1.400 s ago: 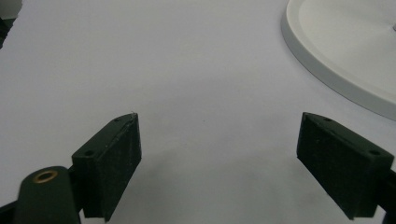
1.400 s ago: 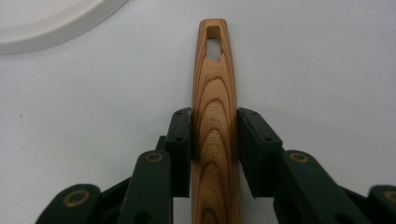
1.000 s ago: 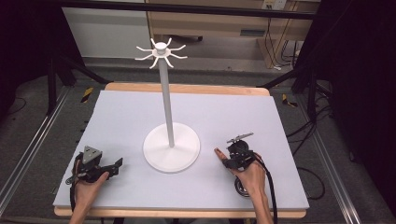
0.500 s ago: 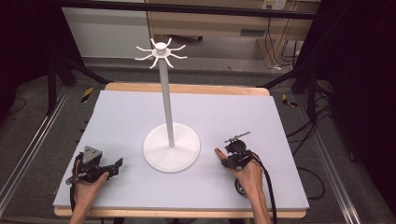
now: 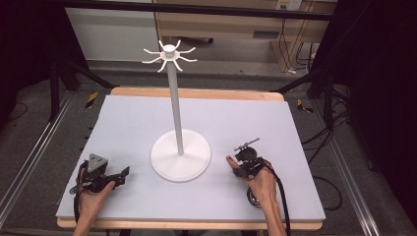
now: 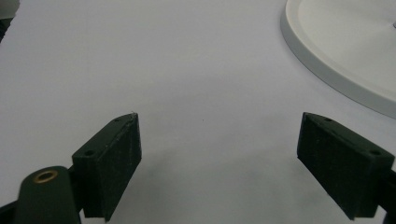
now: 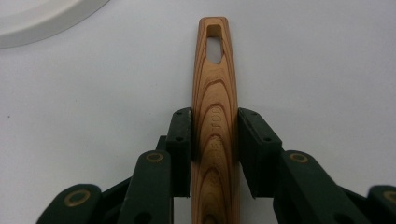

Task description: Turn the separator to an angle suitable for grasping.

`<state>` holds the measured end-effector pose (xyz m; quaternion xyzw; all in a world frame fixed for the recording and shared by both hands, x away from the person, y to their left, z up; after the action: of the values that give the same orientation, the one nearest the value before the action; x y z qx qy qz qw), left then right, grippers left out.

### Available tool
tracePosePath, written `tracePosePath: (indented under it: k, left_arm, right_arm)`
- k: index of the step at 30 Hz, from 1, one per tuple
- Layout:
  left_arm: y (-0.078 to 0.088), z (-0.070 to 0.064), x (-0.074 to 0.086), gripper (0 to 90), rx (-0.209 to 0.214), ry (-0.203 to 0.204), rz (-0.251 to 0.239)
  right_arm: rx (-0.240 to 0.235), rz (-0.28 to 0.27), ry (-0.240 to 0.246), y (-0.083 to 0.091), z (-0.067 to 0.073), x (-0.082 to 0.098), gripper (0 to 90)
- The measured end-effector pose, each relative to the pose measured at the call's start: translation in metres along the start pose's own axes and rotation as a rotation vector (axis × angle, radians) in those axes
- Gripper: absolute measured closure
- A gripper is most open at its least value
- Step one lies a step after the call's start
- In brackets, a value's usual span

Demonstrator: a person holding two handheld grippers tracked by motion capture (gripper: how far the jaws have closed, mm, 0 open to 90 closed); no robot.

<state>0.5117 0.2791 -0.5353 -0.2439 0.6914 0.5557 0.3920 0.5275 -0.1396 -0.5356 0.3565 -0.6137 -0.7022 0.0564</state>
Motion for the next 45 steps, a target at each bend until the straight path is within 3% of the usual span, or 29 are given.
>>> tracePosePath:
  k: [5,11,17,22,29,45]
  left_arm:
    - [0.000,0.000,0.000,12.9,0.001,0.002,0.001]
    - [0.000,0.000,0.000,12.9,0.001,0.002,0.001]
    - [0.000,0.000,0.000,12.9,0.000,0.004,0.000]
    - [0.000,0.000,0.000,12.9,0.000,0.002,0.002]
    - [0.000,0.000,0.000,12.9,-0.001,0.003,0.000]
    - [0.000,0.000,0.000,12.9,0.004,0.003,0.002]
  right_arm:
    - [-0.021,0.026,-0.010,0.001,0.002,0.000,67.6]
    - [-0.030,-0.001,-0.018,0.008,0.001,-0.001,67.7]
    - [-0.037,-0.091,-0.015,0.026,0.000,-0.004,67.9]
    - [-0.042,-0.136,-0.040,0.037,0.000,-0.005,68.0]
    - [-0.046,-0.213,-0.031,0.055,-0.003,-0.004,68.0]
    - [-0.012,-0.538,-0.033,0.103,-0.008,-0.022,67.9]
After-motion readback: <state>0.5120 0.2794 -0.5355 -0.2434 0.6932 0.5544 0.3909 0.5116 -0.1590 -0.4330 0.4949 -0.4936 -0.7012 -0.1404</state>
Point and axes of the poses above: each handheld gripper's, and its own axes: y roughly backward along the jaws, x roughly out of its underside, z roughly to its left, the point moved 9 cm from there along -y, roughly forward along the jaws, and after that the axes turned 5 degrees about y, right-handed, at the moved point
